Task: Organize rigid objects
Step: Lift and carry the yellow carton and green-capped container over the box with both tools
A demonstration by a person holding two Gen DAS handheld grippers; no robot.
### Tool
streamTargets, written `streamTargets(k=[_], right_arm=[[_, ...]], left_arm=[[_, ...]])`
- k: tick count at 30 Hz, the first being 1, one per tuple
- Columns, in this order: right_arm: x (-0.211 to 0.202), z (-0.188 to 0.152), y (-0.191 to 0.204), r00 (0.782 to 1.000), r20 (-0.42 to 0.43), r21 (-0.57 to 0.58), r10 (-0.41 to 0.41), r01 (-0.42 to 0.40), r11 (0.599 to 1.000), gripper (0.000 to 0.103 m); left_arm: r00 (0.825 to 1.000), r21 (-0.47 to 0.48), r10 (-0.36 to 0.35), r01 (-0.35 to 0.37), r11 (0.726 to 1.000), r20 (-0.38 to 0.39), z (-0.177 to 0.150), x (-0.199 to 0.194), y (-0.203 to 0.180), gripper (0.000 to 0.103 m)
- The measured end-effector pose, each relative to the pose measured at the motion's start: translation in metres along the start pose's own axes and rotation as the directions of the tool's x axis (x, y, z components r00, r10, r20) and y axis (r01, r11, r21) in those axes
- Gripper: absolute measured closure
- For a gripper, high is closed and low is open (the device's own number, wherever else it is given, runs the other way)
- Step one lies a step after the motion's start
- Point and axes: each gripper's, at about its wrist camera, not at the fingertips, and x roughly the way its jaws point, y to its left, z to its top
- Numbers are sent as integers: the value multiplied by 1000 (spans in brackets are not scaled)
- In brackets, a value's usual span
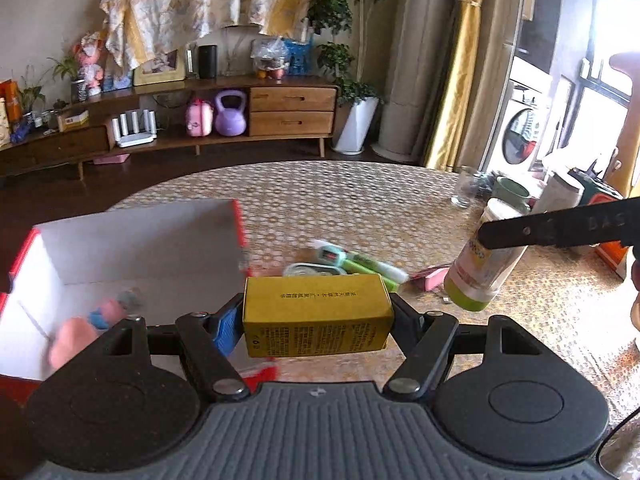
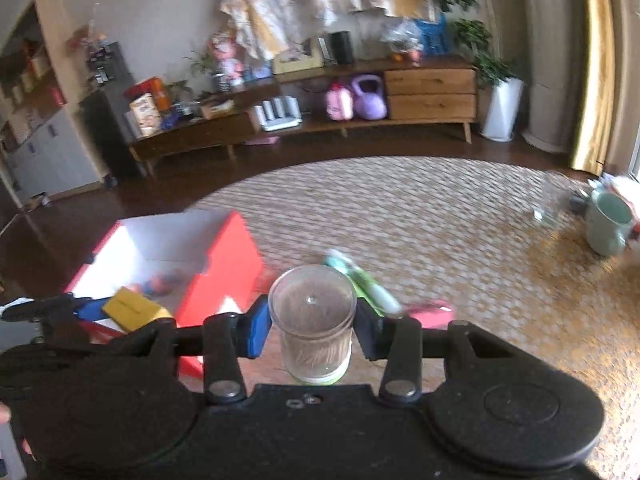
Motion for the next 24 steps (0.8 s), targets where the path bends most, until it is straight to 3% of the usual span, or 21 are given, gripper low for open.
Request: streamTargets(k=[13,24], right_arm=[[39,34,93,996,-6,-120,88,-88,989,60],[109,45,150,991,-85,-192,106,-121,974,60]], left_arm=[[989,-18,150,-150,988,1,19,-24,98,30],[967,-15,245,-246,969,-76,18,6,168,30]])
